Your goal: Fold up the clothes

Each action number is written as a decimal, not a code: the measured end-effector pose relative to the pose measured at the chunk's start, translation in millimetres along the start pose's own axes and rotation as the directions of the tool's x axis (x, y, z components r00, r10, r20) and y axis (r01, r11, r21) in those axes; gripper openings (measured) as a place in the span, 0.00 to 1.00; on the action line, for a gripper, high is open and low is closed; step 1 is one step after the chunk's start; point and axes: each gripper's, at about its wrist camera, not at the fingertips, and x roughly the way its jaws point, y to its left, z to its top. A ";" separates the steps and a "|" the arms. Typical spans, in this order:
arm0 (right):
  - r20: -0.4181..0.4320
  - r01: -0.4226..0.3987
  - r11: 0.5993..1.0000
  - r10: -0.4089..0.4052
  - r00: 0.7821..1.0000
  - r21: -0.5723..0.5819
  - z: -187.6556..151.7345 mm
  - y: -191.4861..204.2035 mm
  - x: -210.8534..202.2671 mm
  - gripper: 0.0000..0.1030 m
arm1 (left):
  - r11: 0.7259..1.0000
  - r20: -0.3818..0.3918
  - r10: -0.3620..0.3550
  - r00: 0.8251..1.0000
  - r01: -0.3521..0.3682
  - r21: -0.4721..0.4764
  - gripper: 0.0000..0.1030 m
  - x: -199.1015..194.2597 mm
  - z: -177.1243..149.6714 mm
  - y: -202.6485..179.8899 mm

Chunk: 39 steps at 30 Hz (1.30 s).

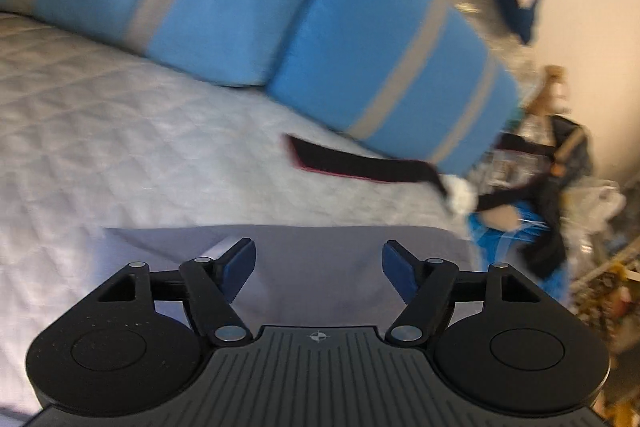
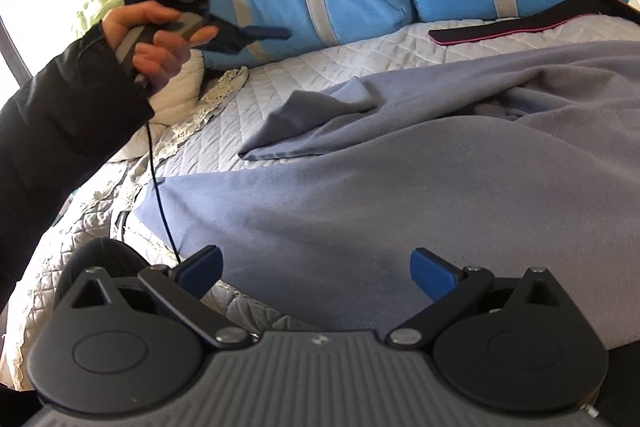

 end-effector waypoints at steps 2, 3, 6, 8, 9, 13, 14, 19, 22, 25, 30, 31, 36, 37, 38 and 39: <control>0.000 -0.006 1.000 0.006 1.000 0.001 -1.2 0.1 1.1 1.00 | 0.998 -0.006 0.051 0.999 -0.051 -0.046 0.67 1.9 -0.1 17.4; -0.001 -0.007 1.000 0.007 1.000 0.002 -1.7 -0.1 1.5 1.00 | 0.996 -0.010 0.055 0.998 -0.055 -0.075 0.67 4.7 -1.2 27.2; -0.003 -0.008 1.000 0.008 1.000 0.006 -2.4 -1.0 2.3 1.00 | 0.986 -0.047 0.035 0.998 -0.043 -0.161 0.67 17.3 -6.8 51.2; -0.005 -0.009 1.000 0.009 1.000 0.008 -2.9 -1.7 2.8 1.00 | 0.978 -0.069 0.011 0.998 -0.025 -0.209 0.67 28.7 -13.0 62.3; -0.006 -0.009 1.000 0.009 1.000 0.009 -3.2 -2.0 3.1 1.00 | 0.974 -0.071 -0.003 0.997 -0.014 -0.225 0.67 33.6 -15.3 65.5; -0.009 -0.011 1.000 0.011 1.000 0.014 -4.2 -3.3 4.1 1.00 | 0.960 -0.079 -0.022 0.997 -0.001 -0.281 0.66 51.6 -21.2 75.3; -0.009 -0.011 1.000 0.011 1.000 0.015 -4.4 -3.7 4.4 1.00 | 0.957 -0.082 -0.023 0.996 -0.002 -0.291 0.66 55.3 -22.4 77.5; -0.014 0.000 1.000 0.000 1.000 0.025 -6.8 -9.8 3.6 1.00 | 0.939 -0.079 -0.032 0.996 0.003 -0.343 0.44 68.7 -28.9 81.9; -0.017 0.008 1.000 -0.007 1.000 0.029 -7.7 -11.1 3.1 1.00 | 0.945 -0.044 -0.009 0.999 -0.006 -0.326 0.11 63.2 -28.0 80.6; -0.014 0.011 1.000 -0.011 1.000 0.029 -8.0 -11.1 0.7 1.00 | 0.961 0.030 0.025 0.999 -0.015 -0.275 0.05 41.2 -21.8 79.1; -0.012 0.014 0.999 -0.014 1.000 0.033 -8.5 -12.0 -0.2 1.00 | 0.981 0.190 0.101 0.977 -0.065 -0.183 0.05 -26.6 -7.1 87.3; -0.013 0.014 0.999 -0.014 1.000 0.034 -8.0 -12.5 1.2 1.00 | 0.983 0.223 0.115 0.968 -0.078 -0.166 0.05 -40.6 -4.2 89.1; -0.021 0.005 1.000 -0.005 1.000 0.024 -8.4 -6.4 4.8 1.00 | 0.976 0.320 0.213 0.923 -0.186 -0.113 0.05 -104.7 3.9 109.6; -0.023 0.003 1.000 -0.002 1.000 0.021 -8.5 -5.0 5.5 1.00 | 0.971 0.329 0.235 0.915 -0.209 -0.114 0.05 -115.1 2.7 116.0; -0.024 0.000 1.000 0.000 1.000 0.018 -8.6 -3.6 6.3 1.00 | 0.966 0.338 0.256 0.906 -0.227 -0.123 0.05 -124.9 -0.1 124.0; -0.026 -0.001 1.000 0.002 1.000 0.015 -8.6 -2.1 7.1 1.00 | 0.961 0.344 0.273 0.898 -0.240 -0.137 0.05 -132.6 -3.6 132.5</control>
